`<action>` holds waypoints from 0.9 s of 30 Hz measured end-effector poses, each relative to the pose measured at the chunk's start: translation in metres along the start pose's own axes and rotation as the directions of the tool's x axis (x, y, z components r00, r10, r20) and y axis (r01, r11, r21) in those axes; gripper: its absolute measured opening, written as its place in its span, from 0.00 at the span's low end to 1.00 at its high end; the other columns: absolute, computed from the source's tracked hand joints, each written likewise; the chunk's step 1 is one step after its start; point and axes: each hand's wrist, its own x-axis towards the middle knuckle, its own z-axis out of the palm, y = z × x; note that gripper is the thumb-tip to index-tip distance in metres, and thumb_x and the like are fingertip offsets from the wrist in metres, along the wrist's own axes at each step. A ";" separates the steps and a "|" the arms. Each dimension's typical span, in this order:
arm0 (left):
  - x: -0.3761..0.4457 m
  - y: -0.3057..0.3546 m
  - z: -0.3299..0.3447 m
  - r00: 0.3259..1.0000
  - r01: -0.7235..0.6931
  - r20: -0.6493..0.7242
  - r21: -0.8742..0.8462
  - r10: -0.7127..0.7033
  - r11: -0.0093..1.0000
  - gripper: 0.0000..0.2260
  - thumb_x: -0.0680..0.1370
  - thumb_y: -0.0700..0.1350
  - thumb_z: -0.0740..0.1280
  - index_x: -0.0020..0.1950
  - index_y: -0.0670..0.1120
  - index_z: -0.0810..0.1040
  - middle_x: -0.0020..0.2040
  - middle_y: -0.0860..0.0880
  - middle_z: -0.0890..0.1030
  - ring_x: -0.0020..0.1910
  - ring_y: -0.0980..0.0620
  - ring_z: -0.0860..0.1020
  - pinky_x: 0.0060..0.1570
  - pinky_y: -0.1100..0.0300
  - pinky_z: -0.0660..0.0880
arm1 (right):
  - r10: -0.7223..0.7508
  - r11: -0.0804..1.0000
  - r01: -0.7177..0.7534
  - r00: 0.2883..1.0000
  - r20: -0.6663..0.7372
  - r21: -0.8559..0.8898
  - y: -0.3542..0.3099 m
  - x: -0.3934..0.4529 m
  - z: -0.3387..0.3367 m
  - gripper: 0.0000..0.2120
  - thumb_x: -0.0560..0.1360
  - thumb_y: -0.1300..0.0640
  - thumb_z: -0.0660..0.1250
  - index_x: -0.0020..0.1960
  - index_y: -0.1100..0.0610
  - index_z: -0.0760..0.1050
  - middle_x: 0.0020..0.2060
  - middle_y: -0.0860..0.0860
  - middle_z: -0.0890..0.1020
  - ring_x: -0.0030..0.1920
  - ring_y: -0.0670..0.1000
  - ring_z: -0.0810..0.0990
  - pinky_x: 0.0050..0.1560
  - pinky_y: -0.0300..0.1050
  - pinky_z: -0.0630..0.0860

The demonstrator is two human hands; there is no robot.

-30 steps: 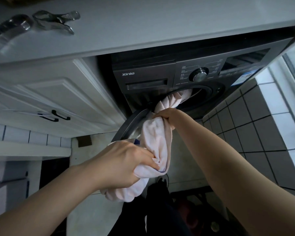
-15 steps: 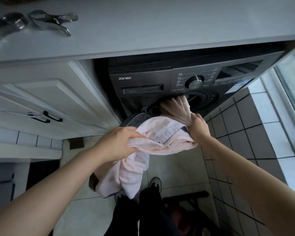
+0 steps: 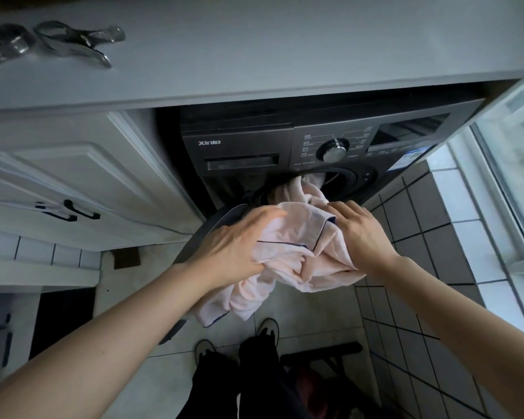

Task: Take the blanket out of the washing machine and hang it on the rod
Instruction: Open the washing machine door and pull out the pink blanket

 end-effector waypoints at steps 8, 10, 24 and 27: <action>-0.030 -0.014 0.014 0.962 -0.150 0.258 0.217 0.092 0.965 0.14 0.74 0.44 0.62 0.57 0.58 0.75 0.53 0.58 0.79 0.47 0.52 0.78 0.39 0.58 0.68 | 0.790 0.120 -0.728 0.482 0.380 0.675 0.032 0.030 -0.011 0.31 0.73 0.60 0.61 0.73 0.50 0.55 0.65 0.59 0.72 0.60 0.63 0.73 0.57 0.51 0.73; -0.037 -0.022 0.008 0.979 -0.131 0.176 0.160 0.102 0.978 0.16 0.72 0.45 0.62 0.58 0.59 0.77 0.56 0.59 0.80 0.50 0.52 0.80 0.45 0.55 0.75 | 0.740 -0.050 -0.751 0.415 0.530 0.658 0.039 0.030 -0.004 0.33 0.73 0.59 0.62 0.73 0.47 0.53 0.64 0.55 0.69 0.58 0.62 0.74 0.52 0.60 0.78; -0.039 -0.006 -0.047 0.917 -0.262 -0.343 -0.128 0.205 0.957 0.09 0.72 0.41 0.65 0.46 0.48 0.84 0.50 0.58 0.83 0.47 0.57 0.80 0.43 0.56 0.78 | -0.129 0.435 -0.218 0.945 0.300 0.874 -0.042 0.044 -0.033 0.48 0.69 0.40 0.70 0.78 0.47 0.43 0.77 0.50 0.54 0.76 0.42 0.52 0.74 0.42 0.57; -0.040 -0.004 -0.052 0.929 -0.252 -0.316 -0.162 0.192 0.954 0.09 0.71 0.40 0.66 0.46 0.47 0.84 0.50 0.57 0.83 0.47 0.57 0.80 0.44 0.56 0.78 | -0.304 0.561 -0.036 0.920 0.246 0.827 -0.081 0.060 -0.037 0.62 0.61 0.39 0.76 0.77 0.48 0.34 0.78 0.46 0.46 0.76 0.42 0.46 0.74 0.38 0.48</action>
